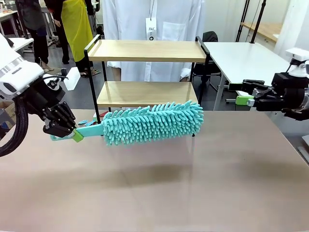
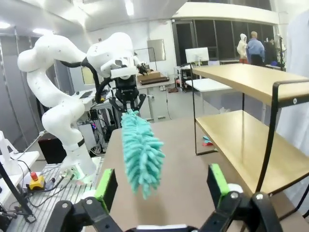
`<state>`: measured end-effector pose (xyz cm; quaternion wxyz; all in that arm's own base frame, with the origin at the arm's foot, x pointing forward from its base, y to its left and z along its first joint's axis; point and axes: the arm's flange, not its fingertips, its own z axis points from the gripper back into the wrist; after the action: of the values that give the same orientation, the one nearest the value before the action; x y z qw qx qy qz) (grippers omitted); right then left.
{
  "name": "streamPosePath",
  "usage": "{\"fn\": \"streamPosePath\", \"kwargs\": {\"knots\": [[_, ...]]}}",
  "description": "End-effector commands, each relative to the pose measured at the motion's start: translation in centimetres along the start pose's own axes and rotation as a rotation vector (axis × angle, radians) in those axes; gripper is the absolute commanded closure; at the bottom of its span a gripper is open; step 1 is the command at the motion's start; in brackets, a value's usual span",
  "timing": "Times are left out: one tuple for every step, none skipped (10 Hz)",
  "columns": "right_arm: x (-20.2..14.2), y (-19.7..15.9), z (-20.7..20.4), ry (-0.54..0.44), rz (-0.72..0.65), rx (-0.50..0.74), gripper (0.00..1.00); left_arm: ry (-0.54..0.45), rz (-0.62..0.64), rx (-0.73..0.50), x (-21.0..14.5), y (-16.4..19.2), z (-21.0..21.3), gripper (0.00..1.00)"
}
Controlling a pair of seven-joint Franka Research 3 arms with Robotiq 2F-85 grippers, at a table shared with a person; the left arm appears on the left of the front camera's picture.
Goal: Clean the shelf.
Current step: Hand the Duster back to the human.
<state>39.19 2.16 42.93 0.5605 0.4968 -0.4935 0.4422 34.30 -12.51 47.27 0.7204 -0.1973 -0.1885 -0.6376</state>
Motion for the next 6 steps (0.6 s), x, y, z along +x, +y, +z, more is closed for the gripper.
{"fn": "streamPosePath", "kwargs": {"knots": [[0.4, 0.5, 0.4, -0.02, -0.002, 0.007, 0.0, 0.007, 0.022, -0.01, 0.1, -0.1, 0.1, 0.87], [0.4, 0.5, 0.4, -0.02, -0.002, 0.007, 0.0, 0.007, 0.022, -0.01, 0.1, -0.1, 0.1, 0.87], [0.4, 0.5, 0.4, -0.02, -0.002, 0.007, 0.0, 0.007, 0.022, -0.01, 0.1, -0.1, 0.1, 0.87], [0.0, 0.0, 0.1, -0.002, -0.001, 0.002, 0.0, 0.007, 0.022, -0.01, 0.1, -0.1, 0.1, 0.87], [-1.0, -0.4, -1.7, 0.023, 0.038, 0.022, 0.0, 0.007, 0.022, -0.01, 0.1, -0.1, 0.1, 0.87], [-1.5, -0.8, -2.5, 0.031, 0.064, 0.025, 0.0, 0.007, 0.022, -0.01, 0.1, -0.1, 0.1, 0.87]]}}
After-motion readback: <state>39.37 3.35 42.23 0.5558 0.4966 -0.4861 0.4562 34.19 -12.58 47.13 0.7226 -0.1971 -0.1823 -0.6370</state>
